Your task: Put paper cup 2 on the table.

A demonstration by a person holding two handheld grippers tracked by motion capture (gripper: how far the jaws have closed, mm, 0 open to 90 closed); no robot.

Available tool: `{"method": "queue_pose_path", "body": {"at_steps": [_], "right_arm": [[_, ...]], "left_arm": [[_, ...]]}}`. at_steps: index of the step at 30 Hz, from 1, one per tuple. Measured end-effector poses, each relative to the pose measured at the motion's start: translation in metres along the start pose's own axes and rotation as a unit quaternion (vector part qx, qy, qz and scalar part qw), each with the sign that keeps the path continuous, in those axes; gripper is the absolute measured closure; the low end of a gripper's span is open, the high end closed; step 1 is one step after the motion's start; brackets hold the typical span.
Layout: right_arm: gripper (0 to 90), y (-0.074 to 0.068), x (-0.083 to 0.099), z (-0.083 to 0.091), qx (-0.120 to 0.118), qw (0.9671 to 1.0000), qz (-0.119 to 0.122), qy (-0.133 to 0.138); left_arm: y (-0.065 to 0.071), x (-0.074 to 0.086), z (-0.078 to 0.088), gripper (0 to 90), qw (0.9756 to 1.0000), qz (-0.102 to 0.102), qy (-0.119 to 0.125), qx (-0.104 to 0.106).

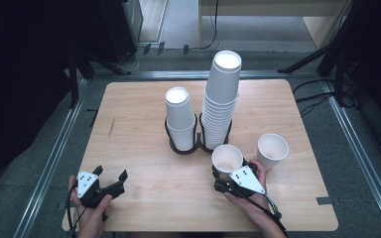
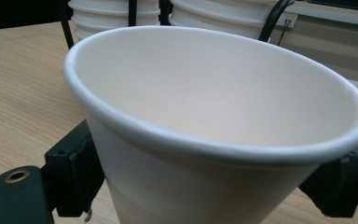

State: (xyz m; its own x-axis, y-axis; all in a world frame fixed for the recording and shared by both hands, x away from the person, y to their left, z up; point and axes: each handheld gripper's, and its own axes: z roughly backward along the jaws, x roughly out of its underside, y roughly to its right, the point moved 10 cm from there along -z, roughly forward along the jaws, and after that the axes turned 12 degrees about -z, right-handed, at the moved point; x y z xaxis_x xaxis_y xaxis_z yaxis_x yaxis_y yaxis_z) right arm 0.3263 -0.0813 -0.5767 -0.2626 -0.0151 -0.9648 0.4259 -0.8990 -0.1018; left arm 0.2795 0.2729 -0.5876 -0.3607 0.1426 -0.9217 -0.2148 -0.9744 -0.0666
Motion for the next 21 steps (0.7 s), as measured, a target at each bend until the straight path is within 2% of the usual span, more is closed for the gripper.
{"method": "queue_pose_path", "body": {"at_steps": [4,7,10,13,15,21], "right_arm": [[3.9,-0.003,0.001,0.001,-0.011,0.9999,-0.001,-0.006],[3.4,-0.004,0.001,0.001,-0.011,0.9998,-0.013,-0.006],[3.4,-0.005,0.001,0.003,-0.008,0.9999,-0.007,-0.01],[3.4,-0.004,0.0,0.007,-0.01,0.9998,-0.011,-0.012],[3.3,-0.004,-0.003,0.009,-0.011,0.9996,-0.023,-0.011],[0.3,-0.002,-0.004,0.019,-0.004,0.9997,-0.022,-0.012]], "left_arm": [[0.0,0.0,0.0,7.5,1.0,0.003,0.001,0.004],[0.001,0.001,0.0,7.5,1.0,-0.004,0.001,0.002],[0.002,0.001,0.0,7.4,1.0,-0.009,0.0,0.0],[0.002,0.002,0.001,7.4,1.0,-0.008,0.0,0.001],[0.001,0.002,0.001,7.5,1.0,0.0,0.001,0.002],[0.0,0.002,0.0,7.4,1.0,0.003,0.001,0.002]]}}
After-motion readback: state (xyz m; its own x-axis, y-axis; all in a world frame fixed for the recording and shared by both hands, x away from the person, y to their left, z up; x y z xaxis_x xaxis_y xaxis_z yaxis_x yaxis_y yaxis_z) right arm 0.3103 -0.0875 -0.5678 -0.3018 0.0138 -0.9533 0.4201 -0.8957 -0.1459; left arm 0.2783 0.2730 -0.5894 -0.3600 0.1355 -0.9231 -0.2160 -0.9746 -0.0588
